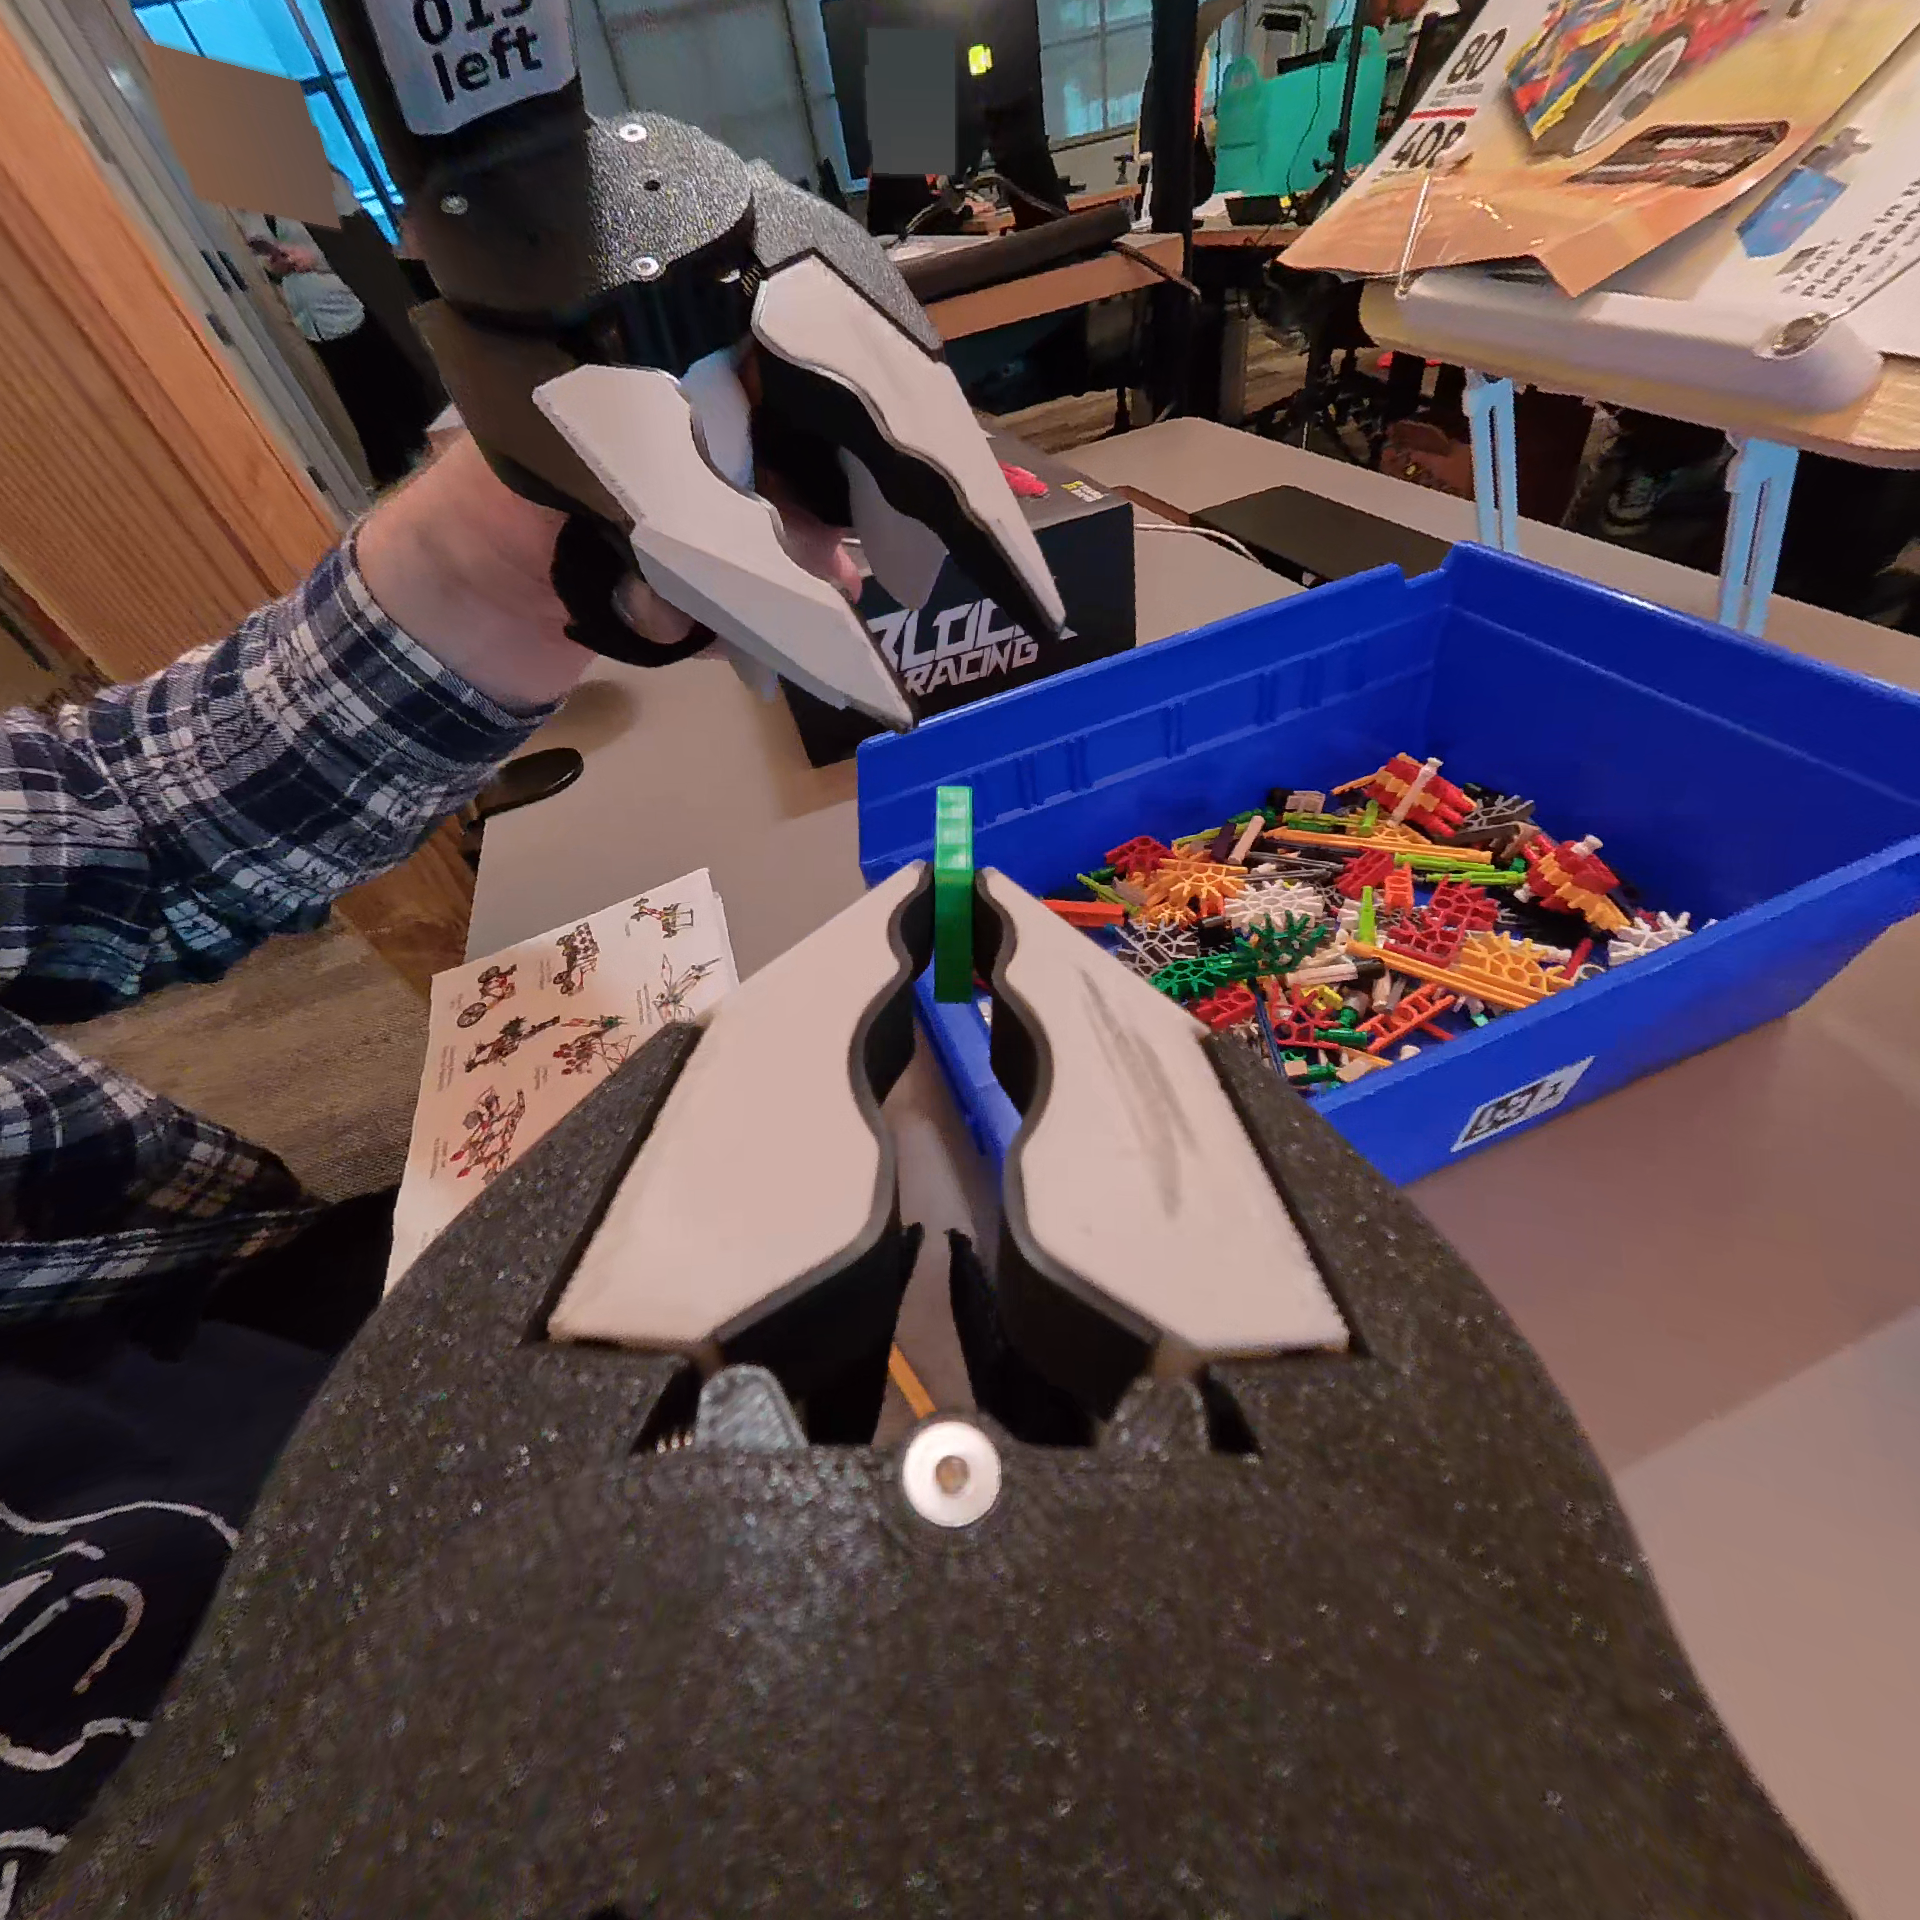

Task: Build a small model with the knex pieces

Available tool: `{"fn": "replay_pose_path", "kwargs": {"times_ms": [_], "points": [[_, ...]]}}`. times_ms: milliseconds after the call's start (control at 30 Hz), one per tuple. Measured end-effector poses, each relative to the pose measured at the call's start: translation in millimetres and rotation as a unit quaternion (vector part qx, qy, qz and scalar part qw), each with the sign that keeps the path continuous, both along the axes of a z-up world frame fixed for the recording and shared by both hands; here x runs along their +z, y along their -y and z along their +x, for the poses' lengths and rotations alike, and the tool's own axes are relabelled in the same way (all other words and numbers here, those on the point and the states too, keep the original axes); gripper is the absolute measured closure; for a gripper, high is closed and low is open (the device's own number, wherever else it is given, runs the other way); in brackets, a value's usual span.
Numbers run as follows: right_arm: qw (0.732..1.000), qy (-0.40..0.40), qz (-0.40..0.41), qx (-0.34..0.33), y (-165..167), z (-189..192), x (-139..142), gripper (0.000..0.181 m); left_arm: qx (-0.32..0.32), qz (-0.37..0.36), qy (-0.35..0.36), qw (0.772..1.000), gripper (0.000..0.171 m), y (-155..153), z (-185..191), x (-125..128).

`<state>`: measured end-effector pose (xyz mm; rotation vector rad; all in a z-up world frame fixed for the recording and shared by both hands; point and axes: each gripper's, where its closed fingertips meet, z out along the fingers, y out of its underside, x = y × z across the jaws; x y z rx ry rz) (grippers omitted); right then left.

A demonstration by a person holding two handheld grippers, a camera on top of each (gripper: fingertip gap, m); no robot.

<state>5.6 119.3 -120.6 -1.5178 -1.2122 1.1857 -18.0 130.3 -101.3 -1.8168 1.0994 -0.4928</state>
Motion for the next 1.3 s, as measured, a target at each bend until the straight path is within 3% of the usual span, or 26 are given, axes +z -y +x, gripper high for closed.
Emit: {"fn": "replay_pose_path", "kwargs": {"times_ms": [500, 1300], "points": [[1.000, 0.005, 0.006, 0.030, 11.2, -3.0, -5.3, 0.176, -0.060, -0.003, 0.013, 0.998, 0.152, 14.6, 23.8, -17.9], [0.999, 0.010, 0.015, 0.029, 11.0, 0.5, -7.0, 0.176, -0.071, 0.003, 0.017, 0.997, 0.164, 19.1, 33.1, -19.3]]}}
